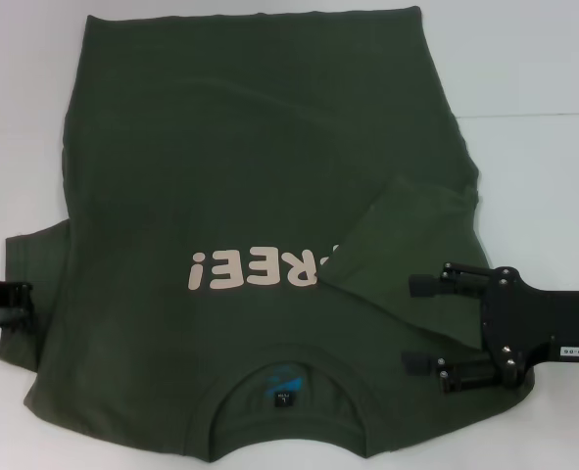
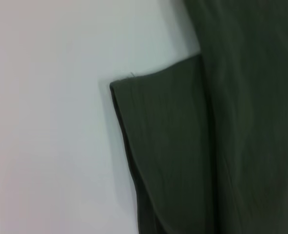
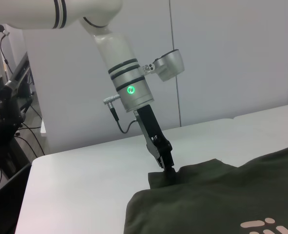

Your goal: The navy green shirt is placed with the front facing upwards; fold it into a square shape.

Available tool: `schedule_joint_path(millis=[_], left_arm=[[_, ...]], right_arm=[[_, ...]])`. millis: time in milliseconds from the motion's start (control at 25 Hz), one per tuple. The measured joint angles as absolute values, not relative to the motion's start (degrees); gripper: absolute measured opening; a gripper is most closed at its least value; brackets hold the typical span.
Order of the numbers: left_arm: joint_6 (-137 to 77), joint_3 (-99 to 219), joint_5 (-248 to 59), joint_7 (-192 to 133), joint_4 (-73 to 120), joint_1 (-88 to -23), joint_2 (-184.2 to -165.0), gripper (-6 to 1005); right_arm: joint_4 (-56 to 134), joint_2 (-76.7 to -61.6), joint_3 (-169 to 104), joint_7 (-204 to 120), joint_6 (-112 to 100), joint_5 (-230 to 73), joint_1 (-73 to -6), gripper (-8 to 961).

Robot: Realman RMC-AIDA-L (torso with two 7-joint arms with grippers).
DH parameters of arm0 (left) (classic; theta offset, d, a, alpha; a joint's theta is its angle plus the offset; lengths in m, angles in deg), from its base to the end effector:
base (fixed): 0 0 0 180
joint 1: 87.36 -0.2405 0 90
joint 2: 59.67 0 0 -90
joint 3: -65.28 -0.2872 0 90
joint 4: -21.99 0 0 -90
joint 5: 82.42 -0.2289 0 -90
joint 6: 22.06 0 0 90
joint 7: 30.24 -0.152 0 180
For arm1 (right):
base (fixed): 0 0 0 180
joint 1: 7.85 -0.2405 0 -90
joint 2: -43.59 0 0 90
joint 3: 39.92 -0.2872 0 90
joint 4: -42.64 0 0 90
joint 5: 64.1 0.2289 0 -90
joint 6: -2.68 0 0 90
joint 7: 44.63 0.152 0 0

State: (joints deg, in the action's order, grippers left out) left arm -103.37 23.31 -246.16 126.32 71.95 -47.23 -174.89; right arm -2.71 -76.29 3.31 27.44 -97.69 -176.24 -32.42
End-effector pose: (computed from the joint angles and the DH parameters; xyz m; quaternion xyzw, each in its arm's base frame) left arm -0.3389 0.4141 0.0439 -0.7057 -0.6540 0.0970 0.2549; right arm 0.2895 0.3215 -0.0098 -0.9562 0.1149 0.2552 0.0861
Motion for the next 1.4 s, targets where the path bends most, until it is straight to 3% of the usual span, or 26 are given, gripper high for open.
schedule_joint_path(millis=[400,640,840,1280,1400], left_arm=[[-103.9,23.2,-246.0,125.5,70.8,-46.7,-174.89,55],[-103.9,24.0,-245.6,125.7,70.8,-46.7,-174.89,213],[-103.8,24.1,-245.6,125.8,71.0,-46.6,-174.86,455],[-104.0,23.9,-246.0,125.8,70.8,-46.6,-174.83,507],[-104.1,23.9,-246.1,125.8,70.8,-46.6,-174.84,451]], right_arm=[[-2.7,-76.29,3.2,27.5,-97.7,-176.2,-32.8,942],[-2.7,-76.29,3.2,27.5,-97.7,-176.2,-32.8,942],[-2.7,-76.29,3.1,27.5,-97.7,-176.2,-32.8,941],[-2.7,-76.29,3.3,27.7,-97.7,-176.2,-32.8,942],[-2.7,-76.29,3.2,27.8,-97.7,-176.2,-32.8,942]])
